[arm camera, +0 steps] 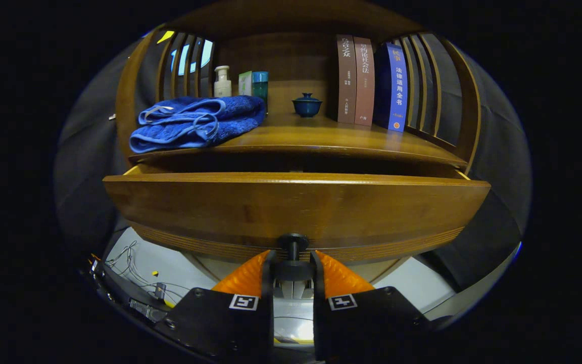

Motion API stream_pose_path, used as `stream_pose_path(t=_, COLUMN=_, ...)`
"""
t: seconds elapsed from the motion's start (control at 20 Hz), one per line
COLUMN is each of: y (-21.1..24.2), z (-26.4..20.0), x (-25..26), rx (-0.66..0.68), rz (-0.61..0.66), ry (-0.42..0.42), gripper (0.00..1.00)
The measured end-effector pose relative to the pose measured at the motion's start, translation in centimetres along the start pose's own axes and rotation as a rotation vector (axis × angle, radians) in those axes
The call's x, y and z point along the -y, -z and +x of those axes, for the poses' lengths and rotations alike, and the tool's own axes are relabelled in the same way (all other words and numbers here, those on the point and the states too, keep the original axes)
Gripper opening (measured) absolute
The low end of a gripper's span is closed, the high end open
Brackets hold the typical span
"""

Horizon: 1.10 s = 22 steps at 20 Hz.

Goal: Pull open the drawer, take out the items inside it, and place them on the countertop above the cabinet.

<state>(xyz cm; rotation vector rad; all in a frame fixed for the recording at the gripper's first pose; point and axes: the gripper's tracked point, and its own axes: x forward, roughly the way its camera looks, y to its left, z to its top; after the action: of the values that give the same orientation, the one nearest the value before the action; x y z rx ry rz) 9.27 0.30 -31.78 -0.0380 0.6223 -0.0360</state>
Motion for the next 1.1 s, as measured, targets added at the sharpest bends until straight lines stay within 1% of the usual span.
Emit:
stream_pose_path(t=0.35, y=3.5, z=-5.9, x=0.0, rx=-0.041, rz=0.011, ry=-0.012, gripper=0.35)
stream_pose_path(t=0.6, y=5.2, z=-8.7, x=0.2, rx=-0.069, rz=0.018, ry=-0.013, gripper=0.35)
stream_pose_path(t=0.85, y=7.0, z=-9.6, x=0.5, rx=-0.104, rz=0.022, ry=-0.018, gripper=0.35)
stream_pose_path(t=1.1, y=6.8, z=-9.6, x=0.6, rx=-0.083, rz=0.038, ry=-0.018, gripper=0.36)
